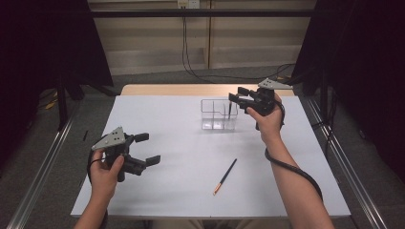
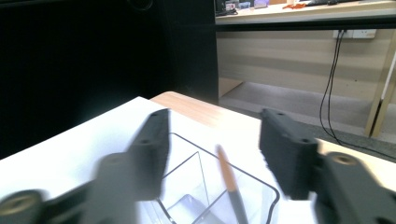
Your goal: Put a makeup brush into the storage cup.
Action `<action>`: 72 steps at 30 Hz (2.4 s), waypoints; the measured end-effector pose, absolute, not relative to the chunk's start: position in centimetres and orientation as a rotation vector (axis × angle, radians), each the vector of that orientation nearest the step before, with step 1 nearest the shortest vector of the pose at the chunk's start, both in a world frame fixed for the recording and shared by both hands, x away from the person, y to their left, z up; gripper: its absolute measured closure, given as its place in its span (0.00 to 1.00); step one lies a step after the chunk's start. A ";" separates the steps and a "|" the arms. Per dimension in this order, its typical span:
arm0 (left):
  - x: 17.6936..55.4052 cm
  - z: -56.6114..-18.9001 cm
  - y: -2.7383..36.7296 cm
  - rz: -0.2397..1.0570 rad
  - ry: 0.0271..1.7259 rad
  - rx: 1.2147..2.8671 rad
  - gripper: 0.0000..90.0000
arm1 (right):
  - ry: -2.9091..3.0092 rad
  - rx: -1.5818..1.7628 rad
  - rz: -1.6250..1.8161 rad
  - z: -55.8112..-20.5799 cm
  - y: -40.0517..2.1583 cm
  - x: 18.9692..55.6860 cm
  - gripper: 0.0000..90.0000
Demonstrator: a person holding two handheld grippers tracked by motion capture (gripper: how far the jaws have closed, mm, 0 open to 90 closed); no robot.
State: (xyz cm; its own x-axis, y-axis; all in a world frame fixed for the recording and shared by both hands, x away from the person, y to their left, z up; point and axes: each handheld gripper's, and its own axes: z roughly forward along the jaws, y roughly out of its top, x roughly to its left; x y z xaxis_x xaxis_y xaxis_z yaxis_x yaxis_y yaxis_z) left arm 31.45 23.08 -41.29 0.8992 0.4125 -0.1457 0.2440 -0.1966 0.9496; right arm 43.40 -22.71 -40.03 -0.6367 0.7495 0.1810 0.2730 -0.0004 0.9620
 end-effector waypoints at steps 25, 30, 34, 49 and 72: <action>31.4 -41.3 22.9 0.165 0.500 1.794 0.02 | 1.904 0.982 1.735 -39.2 -22.7 40.9 0.13; 31.4 -41.3 22.8 0.164 0.500 1.797 0.02 | 1.906 0.963 1.757 -39.1 -22.5 40.2 0.12; 31.4 -41.4 22.8 0.162 0.499 1.797 0.02 | 1.915 0.963 1.762 -39.4 -22.7 39.8 0.12; 31.5 -41.5 22.6 0.156 0.499 1.803 0.02 | 1.940 0.948 1.771 -39.9 -23.2 38.3 0.10; 31.4 -41.4 22.5 0.155 0.498 1.801 0.02 | 2.010 0.905 1.772 -40.3 -22.8 36.1 0.03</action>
State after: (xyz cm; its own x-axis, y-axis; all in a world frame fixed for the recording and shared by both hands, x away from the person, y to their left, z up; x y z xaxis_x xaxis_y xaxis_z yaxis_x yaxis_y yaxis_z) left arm 31.37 22.50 -41.38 0.8996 0.4100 -0.1501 0.2524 -0.2077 0.9451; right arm 36.05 -22.76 -40.30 -0.7516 0.6367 0.1723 0.2508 0.0342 0.9674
